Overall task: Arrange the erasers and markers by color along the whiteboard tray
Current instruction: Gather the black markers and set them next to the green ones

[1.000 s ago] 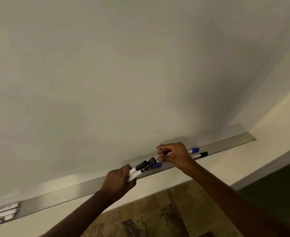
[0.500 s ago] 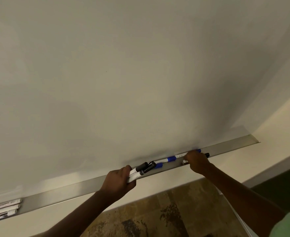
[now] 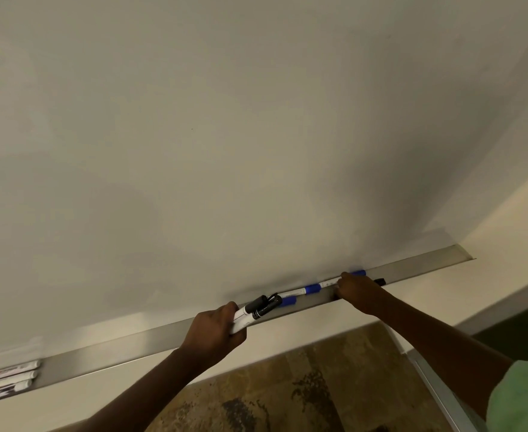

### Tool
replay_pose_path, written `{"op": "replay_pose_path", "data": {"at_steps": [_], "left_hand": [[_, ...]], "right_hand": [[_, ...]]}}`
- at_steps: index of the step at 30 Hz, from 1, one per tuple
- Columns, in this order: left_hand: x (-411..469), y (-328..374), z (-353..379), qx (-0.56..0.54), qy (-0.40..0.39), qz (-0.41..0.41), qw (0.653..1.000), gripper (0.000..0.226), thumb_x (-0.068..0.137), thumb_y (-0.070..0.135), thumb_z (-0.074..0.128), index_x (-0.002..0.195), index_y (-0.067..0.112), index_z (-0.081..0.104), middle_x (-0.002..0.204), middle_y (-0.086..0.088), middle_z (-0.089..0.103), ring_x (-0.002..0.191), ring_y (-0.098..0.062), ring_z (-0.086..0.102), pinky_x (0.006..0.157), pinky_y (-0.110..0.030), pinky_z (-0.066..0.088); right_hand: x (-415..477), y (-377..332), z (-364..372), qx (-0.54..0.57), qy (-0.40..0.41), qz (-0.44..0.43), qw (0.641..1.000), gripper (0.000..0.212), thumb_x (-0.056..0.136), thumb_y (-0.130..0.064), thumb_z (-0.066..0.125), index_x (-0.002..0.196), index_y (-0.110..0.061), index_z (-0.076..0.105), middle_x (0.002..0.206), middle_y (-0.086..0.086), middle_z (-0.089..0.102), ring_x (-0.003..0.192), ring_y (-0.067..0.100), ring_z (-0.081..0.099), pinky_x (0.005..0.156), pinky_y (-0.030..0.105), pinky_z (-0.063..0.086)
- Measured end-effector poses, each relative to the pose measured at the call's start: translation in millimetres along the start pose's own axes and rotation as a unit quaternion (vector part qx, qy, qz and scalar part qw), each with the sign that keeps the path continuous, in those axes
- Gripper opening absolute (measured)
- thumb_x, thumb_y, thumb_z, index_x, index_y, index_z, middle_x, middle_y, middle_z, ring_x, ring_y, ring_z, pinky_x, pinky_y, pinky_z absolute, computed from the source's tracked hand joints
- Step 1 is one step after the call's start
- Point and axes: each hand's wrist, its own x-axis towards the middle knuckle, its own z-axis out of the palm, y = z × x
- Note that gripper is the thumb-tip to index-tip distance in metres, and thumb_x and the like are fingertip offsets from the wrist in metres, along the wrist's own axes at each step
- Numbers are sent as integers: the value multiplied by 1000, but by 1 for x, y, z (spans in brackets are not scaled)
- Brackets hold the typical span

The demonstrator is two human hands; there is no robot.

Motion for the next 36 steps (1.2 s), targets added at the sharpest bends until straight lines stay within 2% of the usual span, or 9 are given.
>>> {"op": "replay_pose_path", "data": {"at_steps": [4,7,10,17,20,23,30,32,36], "left_hand": [[0,3,-1,-8,3,-2,1000,19,71,34,49,82,20,41,52,3,55,36,-18,46,38,-17,29],[-1,5,-1,-7,9,-6,1000,19,71,33,52,82,19,43,51,3,55,36,-18,46,38,-17,28],[-1,6,1,-12,21,-25,999,26,64,25,65,81,18,46,49,2,55,34,-20,45,40,-17,24],[0,10,5,-21,29,-40,999,25,62,25,66,81,15,51,50,1,57,35,-21,47,40,-17,24],[2,11,5,-31,34,-39,998,27,65,26,65,83,17,47,51,0,57,35,-21,47,39,-18,26],[3,14,4,-47,44,-50,997,27,72,27,70,85,17,48,53,1,58,37,-20,49,39,-19,26],[9,33,4,-151,72,-158,973,29,87,39,63,96,19,45,59,13,47,46,-7,45,40,-12,30],[13,41,2,-201,92,-195,956,30,85,45,57,96,23,41,62,11,48,49,-9,46,42,-13,39],[15,59,1,-280,133,-246,918,32,78,57,49,90,29,41,64,5,54,53,-13,51,44,-15,43]], "right_hand": [[-1,2,5,-14,54,-11,998,31,93,-7,55,124,-5,53,128,12,57,121,24,50,98,34,47],[-7,-6,-1,29,222,34,974,33,78,-4,72,110,-3,64,100,13,69,90,25,65,75,33,57],[-22,-27,-12,160,399,84,899,35,55,-4,90,85,-3,72,68,9,70,58,21,66,49,28,58],[-54,-86,-33,388,557,173,714,17,70,6,79,83,7,67,73,16,70,69,21,67,66,26,56],[-65,-107,-40,492,533,208,656,14,77,4,74,89,3,67,80,11,70,76,14,65,69,12,48],[-72,-117,-45,647,447,234,572,13,85,-1,67,85,-14,66,80,1,69,75,17,68,68,21,55],[-75,-135,-54,945,219,207,130,12,89,5,54,93,1,65,92,20,69,71,23,71,58,27,62],[-77,-145,-53,965,180,177,70,15,91,3,51,99,4,64,91,22,70,69,24,72,59,30,62],[-77,-166,-58,980,138,139,21,20,92,2,49,106,7,62,92,25,69,69,26,72,61,33,63]]}}
